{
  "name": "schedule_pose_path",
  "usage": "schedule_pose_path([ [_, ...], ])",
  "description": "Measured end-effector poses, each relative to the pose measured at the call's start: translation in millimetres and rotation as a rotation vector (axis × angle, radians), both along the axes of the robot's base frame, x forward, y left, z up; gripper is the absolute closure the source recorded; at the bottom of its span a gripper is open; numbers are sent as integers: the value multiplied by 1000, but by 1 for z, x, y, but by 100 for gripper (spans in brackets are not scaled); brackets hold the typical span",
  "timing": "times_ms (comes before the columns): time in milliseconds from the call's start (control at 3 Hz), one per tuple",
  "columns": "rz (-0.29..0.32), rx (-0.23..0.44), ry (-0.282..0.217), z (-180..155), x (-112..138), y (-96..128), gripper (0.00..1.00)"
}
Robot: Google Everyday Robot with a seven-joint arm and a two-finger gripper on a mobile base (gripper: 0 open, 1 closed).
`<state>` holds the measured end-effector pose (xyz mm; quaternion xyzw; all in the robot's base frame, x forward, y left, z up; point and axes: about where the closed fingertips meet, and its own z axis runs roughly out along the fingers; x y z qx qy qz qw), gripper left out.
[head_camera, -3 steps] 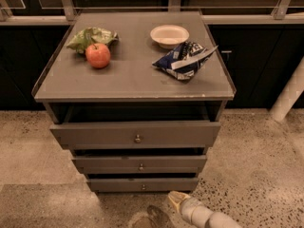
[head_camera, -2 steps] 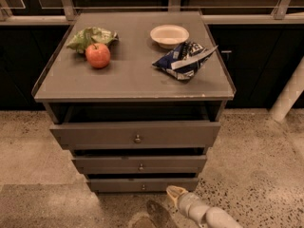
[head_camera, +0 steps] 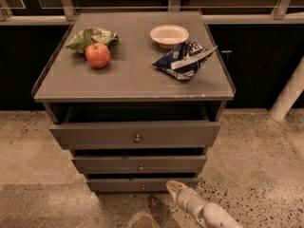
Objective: Open bottom drawer
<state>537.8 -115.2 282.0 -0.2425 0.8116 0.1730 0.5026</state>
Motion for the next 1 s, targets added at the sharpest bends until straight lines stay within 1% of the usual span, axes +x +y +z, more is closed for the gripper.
schedule_pose_path([
  [333,2,-16,-11,-7,6,-2,100],
  [667,-39,-41,-51,-22,38,-20,100],
  [1000,-51,-44,-53,-24,43,-26,100],
])
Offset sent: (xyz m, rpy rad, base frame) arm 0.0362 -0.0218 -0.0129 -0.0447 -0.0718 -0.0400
